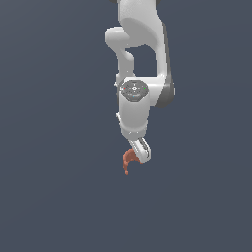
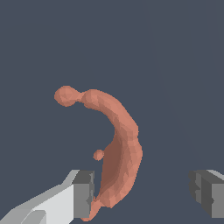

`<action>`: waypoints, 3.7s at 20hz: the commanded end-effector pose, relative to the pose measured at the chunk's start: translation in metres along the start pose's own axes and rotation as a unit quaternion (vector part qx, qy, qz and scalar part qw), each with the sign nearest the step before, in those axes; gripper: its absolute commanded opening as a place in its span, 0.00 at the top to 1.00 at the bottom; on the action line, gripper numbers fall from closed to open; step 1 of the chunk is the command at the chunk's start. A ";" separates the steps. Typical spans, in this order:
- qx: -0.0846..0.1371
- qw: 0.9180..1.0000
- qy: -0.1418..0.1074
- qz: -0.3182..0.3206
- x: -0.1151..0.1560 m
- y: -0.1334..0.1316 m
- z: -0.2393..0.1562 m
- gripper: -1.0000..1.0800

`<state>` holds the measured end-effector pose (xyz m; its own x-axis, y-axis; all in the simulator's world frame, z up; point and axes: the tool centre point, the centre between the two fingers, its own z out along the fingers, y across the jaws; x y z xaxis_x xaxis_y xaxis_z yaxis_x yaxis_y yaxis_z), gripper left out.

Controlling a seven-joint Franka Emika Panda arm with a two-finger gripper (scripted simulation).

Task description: Pick up the object and move it to a goal position.

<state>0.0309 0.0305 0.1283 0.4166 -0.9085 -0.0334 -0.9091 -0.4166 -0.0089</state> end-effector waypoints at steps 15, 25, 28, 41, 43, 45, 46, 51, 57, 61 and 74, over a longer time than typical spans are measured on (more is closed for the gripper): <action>0.003 0.994 -0.002 0.106 -0.004 -0.010 0.004 0.19; 0.003 0.994 -0.002 0.106 -0.005 -0.009 0.028 0.19; 0.003 0.994 -0.002 0.107 -0.005 -0.009 0.034 0.19; 0.003 0.994 -0.002 0.107 -0.004 -0.009 0.034 1.00; 0.003 0.994 -0.002 0.107 -0.003 -0.007 0.032 1.00; 0.003 0.994 -0.002 0.107 0.000 -0.004 0.030 1.00; 0.003 0.994 -0.002 0.107 0.002 -0.001 0.028 1.00; 0.003 0.994 -0.002 0.107 0.018 0.019 0.013 1.00; 0.004 0.994 -0.003 0.107 0.052 0.062 -0.020 1.00; 0.004 0.994 -0.003 0.107 0.080 0.095 -0.046 1.00; 0.003 0.994 -0.002 0.107 0.151 0.175 -0.113 1.00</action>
<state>-0.0618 -0.1771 0.2303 0.2116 -0.9765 -0.0398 -0.9774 -0.2114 -0.0085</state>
